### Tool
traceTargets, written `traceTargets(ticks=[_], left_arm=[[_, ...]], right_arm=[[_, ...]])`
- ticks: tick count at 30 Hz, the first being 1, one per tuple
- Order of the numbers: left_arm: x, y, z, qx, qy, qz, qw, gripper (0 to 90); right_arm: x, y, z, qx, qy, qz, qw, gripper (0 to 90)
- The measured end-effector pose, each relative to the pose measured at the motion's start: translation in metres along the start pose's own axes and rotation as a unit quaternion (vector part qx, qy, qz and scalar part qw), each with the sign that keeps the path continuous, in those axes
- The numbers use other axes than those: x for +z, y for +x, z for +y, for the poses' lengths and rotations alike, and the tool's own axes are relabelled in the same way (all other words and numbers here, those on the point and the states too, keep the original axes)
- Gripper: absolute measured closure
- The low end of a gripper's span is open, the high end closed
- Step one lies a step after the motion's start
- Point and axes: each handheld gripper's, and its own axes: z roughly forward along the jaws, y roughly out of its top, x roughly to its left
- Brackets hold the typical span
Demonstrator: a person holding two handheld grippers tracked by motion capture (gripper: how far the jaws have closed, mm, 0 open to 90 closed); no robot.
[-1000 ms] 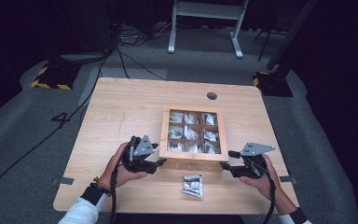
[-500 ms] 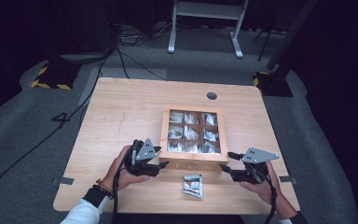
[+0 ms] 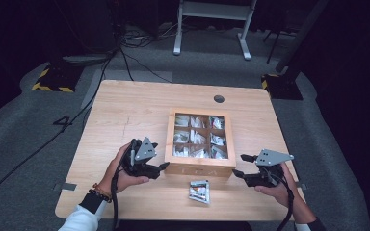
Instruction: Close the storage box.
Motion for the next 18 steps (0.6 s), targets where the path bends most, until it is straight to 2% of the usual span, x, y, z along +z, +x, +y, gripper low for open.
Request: traceTargets(ticks=[3,8,10,13,15,18], left_arm=[[-0.006,0.004,-0.005,0.000,0.009,0.013,0.9999,21.5],[-0.013,0.013,-0.021,-0.008,0.029,0.022,0.9993,18.1],[-0.014,0.016,-0.028,-0.008,0.042,0.036,0.9985,18.1],[-0.015,0.021,-0.040,-0.006,0.052,0.056,0.9971,18.0],[-0.015,0.024,-0.049,-0.010,0.062,0.061,0.9961,18.1],[-0.014,0.030,-0.061,-0.018,0.074,0.072,0.9945,18.3]], right_arm=[[-0.005,-0.004,-0.002,-0.006,0.007,-0.020,0.9998,33.8],[-0.012,-0.013,-0.007,0.013,0.006,-0.032,0.9994,32.9],[-0.014,-0.017,-0.011,0.021,0.008,-0.035,0.9991,32.3],[-0.013,-0.023,-0.019,0.027,0.023,-0.063,0.9974,30.6],[-0.013,-0.027,-0.025,0.037,0.028,-0.077,0.9960,30.4],[-0.014,-0.032,-0.034,0.047,0.024,-0.080,0.9954,31.9]])
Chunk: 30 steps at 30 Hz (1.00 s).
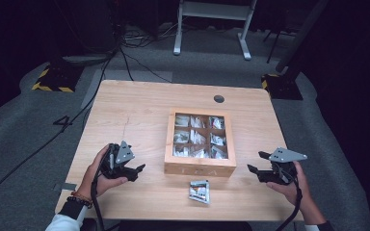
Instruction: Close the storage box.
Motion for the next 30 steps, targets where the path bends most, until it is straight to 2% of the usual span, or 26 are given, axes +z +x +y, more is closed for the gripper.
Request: traceTargets(ticks=[6,8,10,12,18,21,24,26,30], left_arm=[[0.002,0.006,-0.014,-0.016,0.008,0.008,0.9998,19.0],[0.003,0.008,-0.018,-0.020,0.011,0.006,0.9997,19.0],[0.004,0.010,-0.023,-0.026,0.011,0.005,0.9996,19.0],[0.006,0.012,-0.028,-0.030,0.015,0.003,0.9994,19.0],[0.009,0.019,-0.041,-0.043,0.029,0.009,0.9986,18.8],[0.009,0.021,-0.046,-0.058,0.023,0.003,0.9981,19.1],[0.009,0.022,-0.050,-0.061,0.024,0.008,0.9978,19.3],[0.010,0.024,-0.053,-0.073,0.021,0.003,0.9971,19.4],[0.012,0.026,-0.057,-0.083,0.026,-0.002,0.9962,19.6]], right_arm=[[0.003,-0.011,-0.015,0.015,0.002,-0.010,0.9998,32.0],[0.004,-0.014,-0.021,0.027,0.004,-0.011,0.9996,31.9],[0.006,-0.017,-0.027,0.023,0.013,-0.023,0.9994,31.9],[0.007,-0.021,-0.034,0.035,0.020,-0.023,0.9989,31.9],[0.009,-0.027,-0.049,0.044,0.032,-0.042,0.9977,31.9],[0.008,-0.029,-0.055,0.052,0.034,-0.042,0.9972,31.8],[0.009,-0.031,-0.061,0.062,0.037,-0.042,0.9965,31.5],[0.009,-0.032,-0.065,0.063,0.042,-0.045,0.9961,31.5],[0.006,-0.037,-0.072,0.081,0.037,-0.047,0.9949,31.3]])
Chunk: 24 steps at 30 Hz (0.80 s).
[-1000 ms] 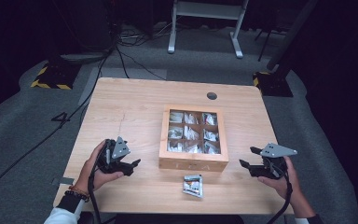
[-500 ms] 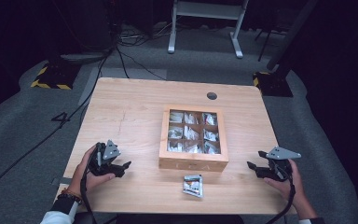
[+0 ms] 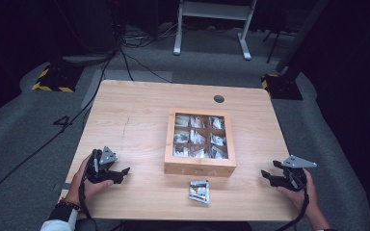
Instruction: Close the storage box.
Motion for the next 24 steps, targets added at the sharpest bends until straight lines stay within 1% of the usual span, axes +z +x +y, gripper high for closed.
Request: traceTargets(ticks=[3,4,6,7,9,11,16,20,24], left_arm=[[0.002,0.001,-0.003,-0.007,0.006,-0.003,1.0000,19.6],[0.002,0.002,-0.004,-0.010,0.006,-0.005,0.9999,19.6],[0.002,0.005,-0.006,-0.023,0.005,-0.014,0.9996,19.3],[0.003,0.006,-0.008,-0.033,0.002,-0.019,0.9993,19.0],[0.003,0.008,-0.010,-0.042,-0.005,-0.022,0.9989,18.5],[0.002,0.008,-0.011,-0.039,-0.005,-0.020,0.9990,18.0],[0.002,0.007,-0.012,-0.044,-0.005,-0.015,0.9989,17.1],[0.002,0.007,-0.012,-0.044,-0.006,-0.015,0.9989,17.1],[0.002,0.007,-0.012,-0.045,-0.006,-0.014,0.9989,17.0]], right_arm=[[-0.001,-0.006,-0.006,0.022,-0.006,0.003,0.9997,31.0],[-0.002,-0.008,-0.008,0.029,-0.007,-0.004,0.9996,30.9],[-0.002,-0.012,-0.011,0.038,-0.009,-0.005,0.9992,30.9],[-0.002,-0.013,-0.012,0.044,-0.010,-0.004,0.9990,30.9],[-0.002,-0.016,-0.015,0.054,-0.006,-0.005,0.9985,30.6],[-0.002,-0.018,-0.018,0.060,-0.005,-0.005,0.9982,30.5],[-0.002,-0.020,-0.021,0.069,-0.007,-0.009,0.9975,30.0],[-0.001,-0.019,-0.021,0.056,-0.002,-0.015,0.9983,27.0],[0.000,-0.019,-0.020,0.056,0.000,-0.015,0.9983,26.3]])
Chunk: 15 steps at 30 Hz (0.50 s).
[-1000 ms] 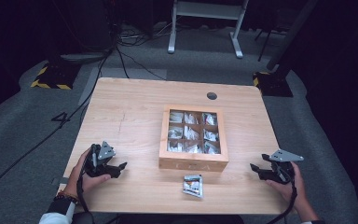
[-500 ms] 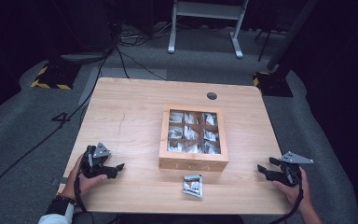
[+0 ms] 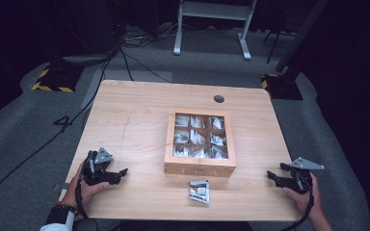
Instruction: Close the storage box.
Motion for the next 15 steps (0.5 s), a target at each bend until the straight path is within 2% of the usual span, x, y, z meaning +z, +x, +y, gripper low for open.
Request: traceTargets(ticks=[15], left_arm=[[0.0010,0.0015,0.0010,0.003,0.001,-0.003,1.0000,16.6]], right_arm=[[0.0023,0.0011,0.0016,0.002,0.002,-0.007,1.0000,22.2]])
